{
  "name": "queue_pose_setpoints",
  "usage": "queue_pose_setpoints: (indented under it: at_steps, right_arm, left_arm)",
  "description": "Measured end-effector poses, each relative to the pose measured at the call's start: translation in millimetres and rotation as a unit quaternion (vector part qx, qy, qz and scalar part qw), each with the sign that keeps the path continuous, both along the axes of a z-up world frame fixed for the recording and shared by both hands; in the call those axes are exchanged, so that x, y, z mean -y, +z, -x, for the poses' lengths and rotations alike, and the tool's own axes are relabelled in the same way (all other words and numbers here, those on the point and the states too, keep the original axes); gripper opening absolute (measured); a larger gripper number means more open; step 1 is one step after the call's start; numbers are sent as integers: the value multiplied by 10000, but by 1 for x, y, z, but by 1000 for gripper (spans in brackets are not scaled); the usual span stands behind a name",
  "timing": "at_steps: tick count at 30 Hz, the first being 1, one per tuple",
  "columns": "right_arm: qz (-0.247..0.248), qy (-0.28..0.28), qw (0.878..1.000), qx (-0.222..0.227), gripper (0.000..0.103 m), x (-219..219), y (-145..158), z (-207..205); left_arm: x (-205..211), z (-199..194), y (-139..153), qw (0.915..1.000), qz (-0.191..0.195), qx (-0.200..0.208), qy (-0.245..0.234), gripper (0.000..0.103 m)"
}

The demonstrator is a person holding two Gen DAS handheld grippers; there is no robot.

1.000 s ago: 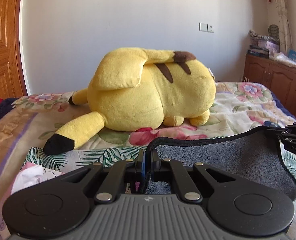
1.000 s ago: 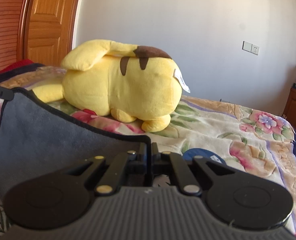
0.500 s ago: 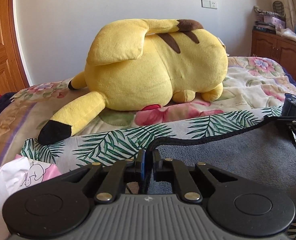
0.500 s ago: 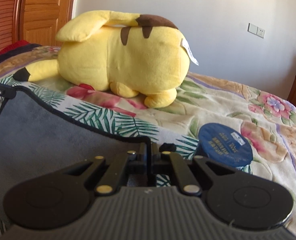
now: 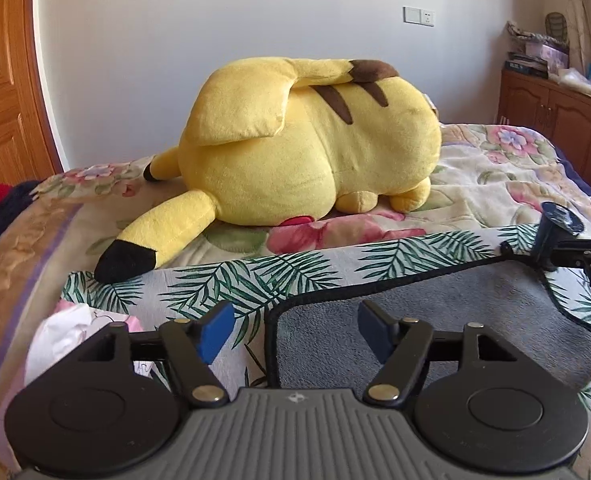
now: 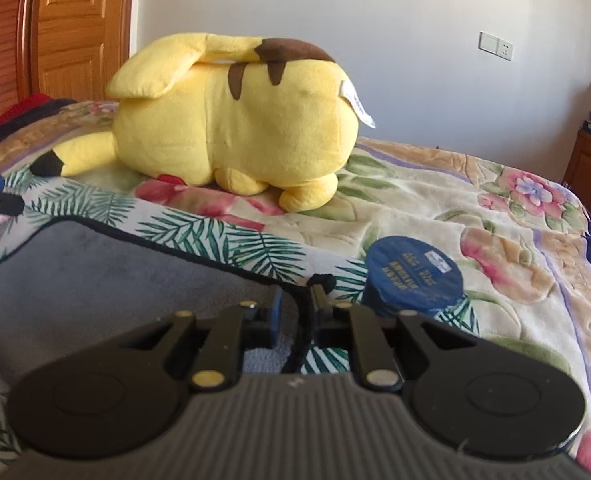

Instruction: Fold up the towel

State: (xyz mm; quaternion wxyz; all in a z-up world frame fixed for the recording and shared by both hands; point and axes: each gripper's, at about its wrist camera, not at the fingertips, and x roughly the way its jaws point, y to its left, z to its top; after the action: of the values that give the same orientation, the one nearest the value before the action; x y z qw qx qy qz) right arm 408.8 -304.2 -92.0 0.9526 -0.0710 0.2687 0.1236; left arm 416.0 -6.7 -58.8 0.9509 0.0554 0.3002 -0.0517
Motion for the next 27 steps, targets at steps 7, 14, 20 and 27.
queue_pose_setpoints:
  at_steps: [7,14,20,27]
  right_arm:
    - [-233,-62,9997,-39,43,0,16,29]
    - [-357,-109,9993,17,95,-1,29,50]
    - [-460,-27,9989,9,103,-3,38,62]
    - [-434,-43,9990,-35,103,-7,46,75]
  left_arm:
    - [8,31,28,9999,-25,100,-59,71]
    - [9,54,48,9997,149,187,-11,80]
    - [10,70,61,9996,129,241,-57,83]
    - [8,91,66,9994,218,246,-107,84]
